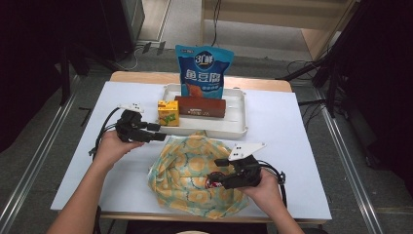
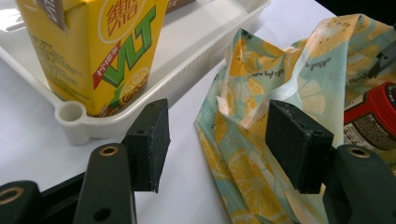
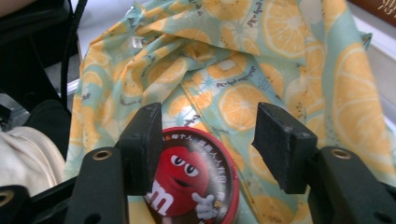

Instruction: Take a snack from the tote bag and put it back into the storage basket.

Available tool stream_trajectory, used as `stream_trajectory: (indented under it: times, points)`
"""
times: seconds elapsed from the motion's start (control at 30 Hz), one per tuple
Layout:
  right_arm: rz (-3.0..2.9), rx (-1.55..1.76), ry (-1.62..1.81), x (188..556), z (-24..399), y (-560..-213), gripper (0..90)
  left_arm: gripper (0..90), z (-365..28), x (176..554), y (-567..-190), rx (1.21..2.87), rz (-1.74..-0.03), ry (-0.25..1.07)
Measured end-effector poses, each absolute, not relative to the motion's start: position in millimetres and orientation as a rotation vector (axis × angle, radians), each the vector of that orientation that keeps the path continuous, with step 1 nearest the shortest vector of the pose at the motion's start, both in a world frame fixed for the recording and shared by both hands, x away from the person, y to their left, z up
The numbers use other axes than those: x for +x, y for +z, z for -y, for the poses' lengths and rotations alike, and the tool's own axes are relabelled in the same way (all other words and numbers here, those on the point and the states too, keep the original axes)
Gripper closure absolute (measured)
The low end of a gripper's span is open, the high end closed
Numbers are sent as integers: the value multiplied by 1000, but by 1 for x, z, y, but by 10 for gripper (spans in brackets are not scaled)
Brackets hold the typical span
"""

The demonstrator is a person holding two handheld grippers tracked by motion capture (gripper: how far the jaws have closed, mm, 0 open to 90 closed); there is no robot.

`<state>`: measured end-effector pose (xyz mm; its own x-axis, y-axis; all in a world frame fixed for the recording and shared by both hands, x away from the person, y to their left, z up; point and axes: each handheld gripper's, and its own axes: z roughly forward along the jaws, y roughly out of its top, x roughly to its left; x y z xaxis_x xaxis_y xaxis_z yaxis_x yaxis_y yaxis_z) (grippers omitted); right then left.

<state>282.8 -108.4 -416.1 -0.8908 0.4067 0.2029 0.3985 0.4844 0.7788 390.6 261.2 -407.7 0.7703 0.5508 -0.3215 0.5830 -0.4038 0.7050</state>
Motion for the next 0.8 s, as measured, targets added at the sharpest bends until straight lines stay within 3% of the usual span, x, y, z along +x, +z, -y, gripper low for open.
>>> stream_trajectory:
  times: [0.37, 0.8]
  points:
    - [-2708, 729, 1387, 277, 106, -420, 416, 407, -260, 392, -408, 2095, -851, -41]
    - [-2729, 734, 1370, 268, 102, -423, 303, 410, -260, 393, -407, 2093, -853, -38]
